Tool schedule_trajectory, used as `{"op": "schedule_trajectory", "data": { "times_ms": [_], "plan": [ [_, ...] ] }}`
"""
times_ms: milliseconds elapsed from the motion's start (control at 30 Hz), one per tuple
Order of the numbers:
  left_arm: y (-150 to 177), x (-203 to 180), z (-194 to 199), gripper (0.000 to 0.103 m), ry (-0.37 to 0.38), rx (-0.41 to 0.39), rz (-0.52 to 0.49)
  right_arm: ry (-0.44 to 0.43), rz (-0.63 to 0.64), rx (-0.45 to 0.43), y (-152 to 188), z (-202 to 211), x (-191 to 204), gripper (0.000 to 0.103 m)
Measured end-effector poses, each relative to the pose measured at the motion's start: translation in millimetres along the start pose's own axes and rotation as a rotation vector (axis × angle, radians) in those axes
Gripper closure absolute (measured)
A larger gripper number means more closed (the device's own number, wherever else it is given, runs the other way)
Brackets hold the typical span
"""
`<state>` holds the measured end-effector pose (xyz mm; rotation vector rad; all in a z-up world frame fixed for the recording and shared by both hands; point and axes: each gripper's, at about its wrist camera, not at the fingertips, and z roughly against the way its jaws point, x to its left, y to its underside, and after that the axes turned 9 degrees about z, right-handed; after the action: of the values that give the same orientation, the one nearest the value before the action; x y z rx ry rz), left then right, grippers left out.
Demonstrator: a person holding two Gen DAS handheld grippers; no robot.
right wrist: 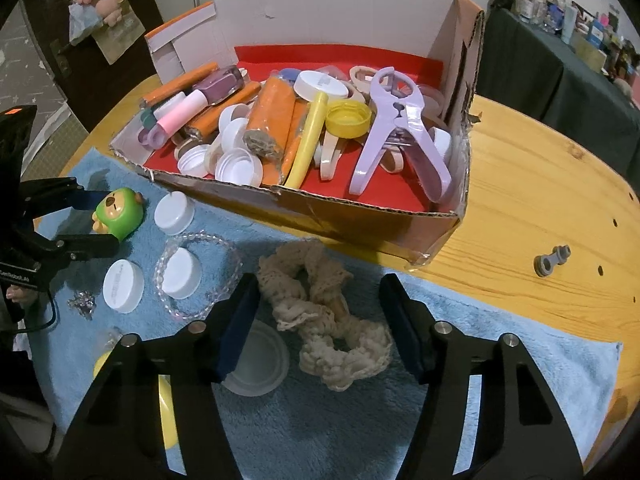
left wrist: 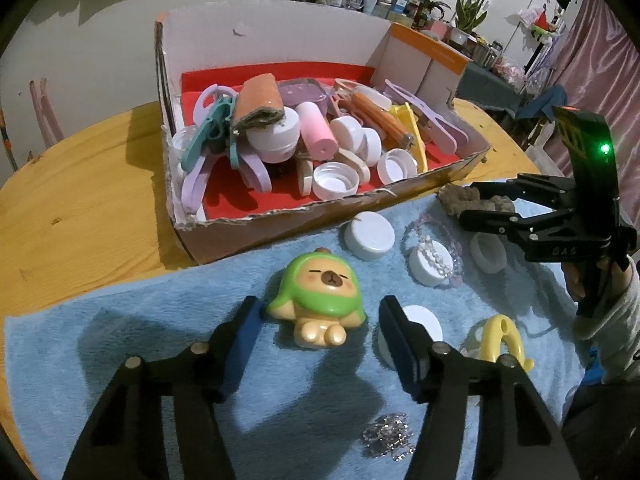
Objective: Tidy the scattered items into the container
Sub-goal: 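Grasp the beige crochet scrunchie with the right tool while the left tool grasps the green toy figure, then carry the scrunchie and toy figure up and over the red-lined box with both tools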
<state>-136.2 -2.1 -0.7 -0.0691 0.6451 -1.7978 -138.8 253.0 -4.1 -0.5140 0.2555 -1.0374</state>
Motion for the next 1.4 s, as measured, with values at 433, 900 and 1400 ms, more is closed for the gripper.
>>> {"op": "schedule_trajectory", "data": {
  "times_ms": [433, 900, 1400],
  "plan": [
    [1.7, 0.9, 1.9, 0.053, 0.006, -0.015, 0.013, 0.022, 0.023, -0.032, 0.8, 1.4, 1.2, 0.069],
    [-0.4, 0.2, 13.1, 0.054, 0.012, -0.052, 0.014, 0.03, 0.021, -0.072, -1.3, 11.2, 6.7, 0.071],
    [-0.2, -1.7, 19.5, 0.054, 0.024, -0.068, 0.019, 0.016, 0.014, -0.101, -2.2, 20.7, 10.8, 0.071]
  ]
}}
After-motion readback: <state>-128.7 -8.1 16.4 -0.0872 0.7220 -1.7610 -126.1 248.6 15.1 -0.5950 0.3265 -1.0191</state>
